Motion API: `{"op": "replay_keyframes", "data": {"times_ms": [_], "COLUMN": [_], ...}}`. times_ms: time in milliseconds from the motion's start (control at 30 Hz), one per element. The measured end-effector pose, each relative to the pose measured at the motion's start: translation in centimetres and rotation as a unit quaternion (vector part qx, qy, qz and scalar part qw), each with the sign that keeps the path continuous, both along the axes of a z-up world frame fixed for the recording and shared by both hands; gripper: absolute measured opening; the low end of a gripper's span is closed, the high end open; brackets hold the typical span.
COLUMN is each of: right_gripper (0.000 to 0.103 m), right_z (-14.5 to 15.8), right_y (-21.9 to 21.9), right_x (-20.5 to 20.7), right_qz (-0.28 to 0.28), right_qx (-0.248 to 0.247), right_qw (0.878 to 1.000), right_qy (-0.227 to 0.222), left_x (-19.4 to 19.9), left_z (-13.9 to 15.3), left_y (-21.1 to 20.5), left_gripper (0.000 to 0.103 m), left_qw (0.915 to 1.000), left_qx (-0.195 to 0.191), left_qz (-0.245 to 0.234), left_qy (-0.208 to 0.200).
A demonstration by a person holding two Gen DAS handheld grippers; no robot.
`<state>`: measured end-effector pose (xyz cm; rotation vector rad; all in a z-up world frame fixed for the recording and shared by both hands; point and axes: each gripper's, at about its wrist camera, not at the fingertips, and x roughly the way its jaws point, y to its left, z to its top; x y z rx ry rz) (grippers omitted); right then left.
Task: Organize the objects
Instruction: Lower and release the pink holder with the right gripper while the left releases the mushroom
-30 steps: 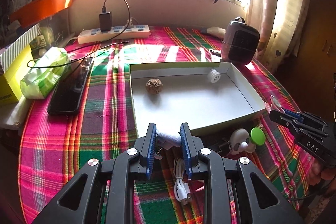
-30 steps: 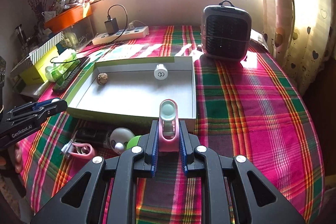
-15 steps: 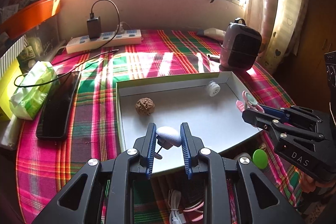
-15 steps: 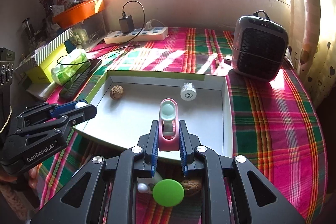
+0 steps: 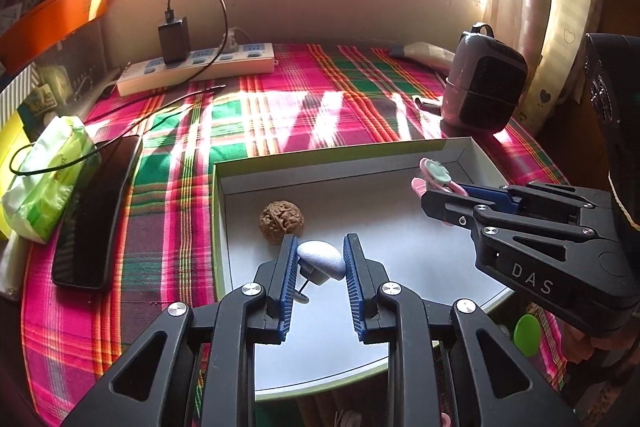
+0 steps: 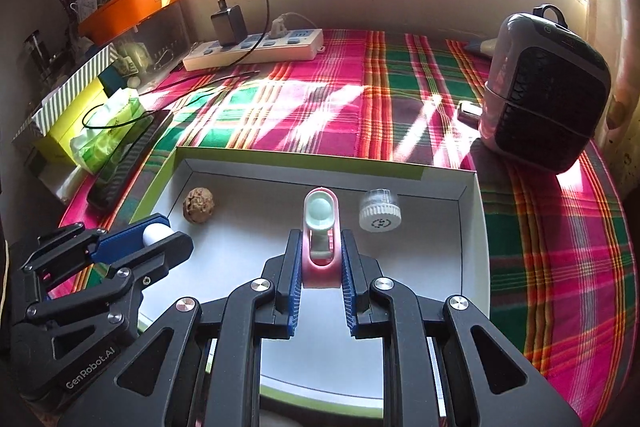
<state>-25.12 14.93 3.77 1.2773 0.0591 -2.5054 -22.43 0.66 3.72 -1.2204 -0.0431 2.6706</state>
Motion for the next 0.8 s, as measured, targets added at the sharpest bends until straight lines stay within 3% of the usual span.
{"op": "replay_keyframes", "data": {"times_ms": [333,800], "right_gripper": [0.019,0.019], "right_z": [-1.5,-2.1], "right_y": [-1.1,-1.4], "right_x": [-1.7,-2.7], "right_qz": [0.007,0.002], "right_qx": [0.013,0.021], "right_qw": [1.000,1.000], "right_qy": [-0.018,-0.024], "left_x": [-1.1,-1.6], "left_z": [-1.0,-2.0], "left_y": [0.1,0.3], "left_gripper": [0.021,0.021], "left_qw": [0.9996,0.9991], "left_qx": [-0.028,-0.039], "left_qz": [0.008,0.012], "left_qy": [-0.003,-0.010]}}
